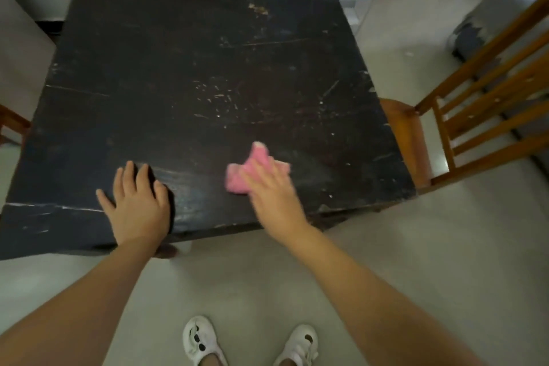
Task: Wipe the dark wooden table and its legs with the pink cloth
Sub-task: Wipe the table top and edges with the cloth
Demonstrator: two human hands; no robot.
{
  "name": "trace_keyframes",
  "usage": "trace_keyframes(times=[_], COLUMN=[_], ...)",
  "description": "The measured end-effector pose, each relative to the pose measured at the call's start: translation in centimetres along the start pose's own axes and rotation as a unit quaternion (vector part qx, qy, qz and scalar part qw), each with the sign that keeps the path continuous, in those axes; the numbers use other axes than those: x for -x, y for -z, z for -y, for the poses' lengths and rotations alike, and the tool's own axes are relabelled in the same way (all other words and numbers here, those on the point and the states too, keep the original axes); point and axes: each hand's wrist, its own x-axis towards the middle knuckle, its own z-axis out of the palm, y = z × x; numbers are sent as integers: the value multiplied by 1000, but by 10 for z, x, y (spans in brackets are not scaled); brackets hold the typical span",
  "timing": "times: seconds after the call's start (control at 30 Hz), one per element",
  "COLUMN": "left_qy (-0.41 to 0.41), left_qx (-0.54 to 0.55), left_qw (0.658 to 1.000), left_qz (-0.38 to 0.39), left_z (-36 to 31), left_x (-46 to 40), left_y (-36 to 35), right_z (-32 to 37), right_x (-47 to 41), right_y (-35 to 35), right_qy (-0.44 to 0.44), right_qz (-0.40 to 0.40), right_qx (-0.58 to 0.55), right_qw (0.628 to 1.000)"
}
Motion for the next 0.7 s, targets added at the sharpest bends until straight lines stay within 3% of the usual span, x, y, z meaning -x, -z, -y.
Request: trace_keyframes(times=[0.1, 0.2, 0.3, 0.4, 0.47, 0.5, 0.63, 0.7], left_qy=[-17, -111, -164, -105, -120, -128, -135, -135], left_qx=[-6, 14, 47, 59, 6, -10, -32, -30], left_qw=[1000, 993, 985, 992, 992, 991, 989, 989], left_qz=[19, 25, 24, 33, 33, 35, 50, 53], left_z=[-6, -43, -104, -135, -135, -135, -138, -139], left_x=[6, 22, 43, 55, 58, 57, 57, 58], left_y=[1, -6, -21, -40, -49, -52, -52, -49], right_z=[-64, -95, -59, -16, -26, -44, -124, -153], right_x=[63, 102, 47, -18, -27, -22, 52, 100], right_y=[50, 95, 86, 45, 26, 28, 64, 84], right_qy=[-168, -330, -235, -99, -134, -158, -253, -317], right_qz=[-42, -51, -119, -1, 83, 82, -22, -44], right_qx=[-10, -33, -109, -76, 34, 67, 126, 76], right_qw=[985, 942, 958, 992, 987, 982, 959, 944])
